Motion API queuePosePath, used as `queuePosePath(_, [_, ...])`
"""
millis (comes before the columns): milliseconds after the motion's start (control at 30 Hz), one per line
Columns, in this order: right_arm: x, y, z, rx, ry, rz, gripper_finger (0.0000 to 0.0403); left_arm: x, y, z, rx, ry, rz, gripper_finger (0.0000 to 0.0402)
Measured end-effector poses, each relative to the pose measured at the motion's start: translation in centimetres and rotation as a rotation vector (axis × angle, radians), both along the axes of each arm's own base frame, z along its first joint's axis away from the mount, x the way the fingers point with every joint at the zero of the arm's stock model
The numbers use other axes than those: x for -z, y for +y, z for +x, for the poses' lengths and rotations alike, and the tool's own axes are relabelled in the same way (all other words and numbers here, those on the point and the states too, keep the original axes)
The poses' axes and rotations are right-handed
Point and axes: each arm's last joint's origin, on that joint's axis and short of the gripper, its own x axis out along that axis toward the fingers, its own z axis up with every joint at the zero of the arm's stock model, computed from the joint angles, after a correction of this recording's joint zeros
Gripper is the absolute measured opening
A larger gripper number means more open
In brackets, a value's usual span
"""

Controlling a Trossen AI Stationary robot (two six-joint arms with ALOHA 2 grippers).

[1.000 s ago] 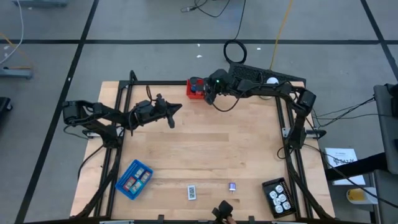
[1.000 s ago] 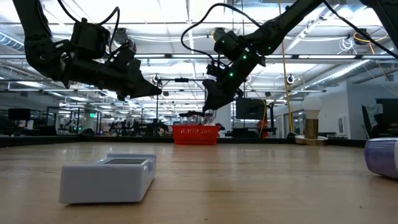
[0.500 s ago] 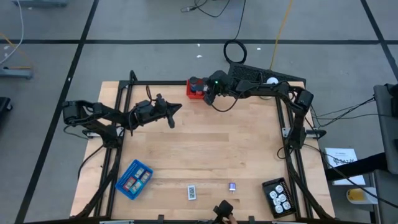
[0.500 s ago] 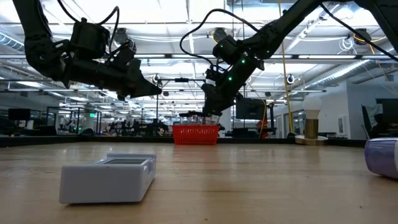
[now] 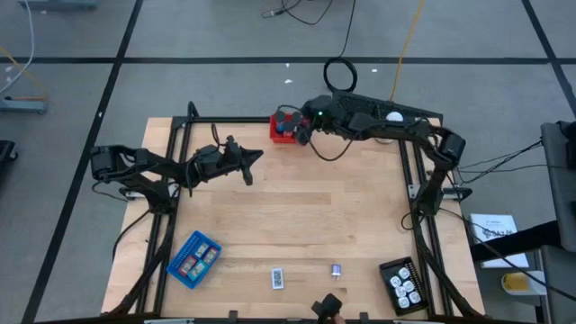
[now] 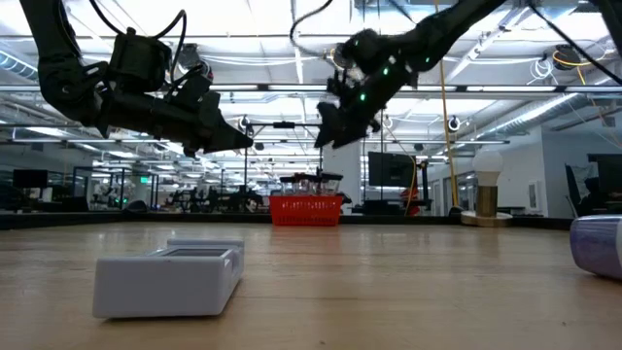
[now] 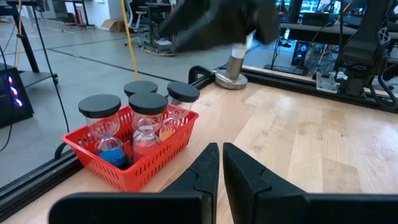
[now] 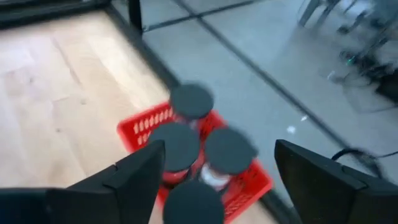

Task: Pick & Place Office items
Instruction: Put the white digital timer into the blue bin

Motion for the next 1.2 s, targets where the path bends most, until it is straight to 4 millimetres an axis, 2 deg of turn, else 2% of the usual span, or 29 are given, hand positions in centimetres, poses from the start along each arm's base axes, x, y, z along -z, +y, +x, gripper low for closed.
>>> queuePosePath(133, [-2.9,1.4,-1.3,-0.028,0.004,-0.047,0.0261,0.0,0.0,0.0,0.0,0.0,0.0,0.0026])
queuePosePath(233, [-3.5,2.9,-2.6,-0.055,-0.005,-0.064,0.0217,0.0,0.0,0.0,0.0,0.0,0.0,0.0026])
queuePosePath(400, [-1.4,5.9,-5.6,-0.1,-0.018,-0.069,0.0126,0.0,0.0,0.0,0.0,0.0,0.0,0.0026])
queuePosePath(600, [1.8,8.9,-9.9,-0.103,-0.123,-0.057,0.0016,0.0,-0.1,0.0,0.007,0.0,-0.001,0.0026])
queuePosePath(667, [2.8,9.8,-11.3,-0.126,-0.171,-0.046,0.0007,0.0,-0.1,0.1,0.01,0.0,-0.001,0.0026])
queuePosePath(800, [4.8,11.4,-13.8,-0.139,-0.258,-0.046,0.0013,-0.1,-0.2,0.1,0.016,-0.009,-0.007,0.0026])
queuePosePath(900, [5.8,12.3,-15.3,-0.173,-0.311,-0.065,0.0004,-0.4,-0.3,0.2,0.012,-0.086,-0.1,0.0026])
queuePosePath(1067, [5.0,12.7,-16.5,-0.182,-0.383,-0.117,0.0003,-1.1,-0.5,0.7,0.03,-0.203,-0.282,0.0026])
queuePosePath(1200, [4.5,13.3,-16.8,-0.2,-0.417,-0.109,0.0001,-1.8,-1.7,2.5,0.058,-0.155,-0.274,0.0026])
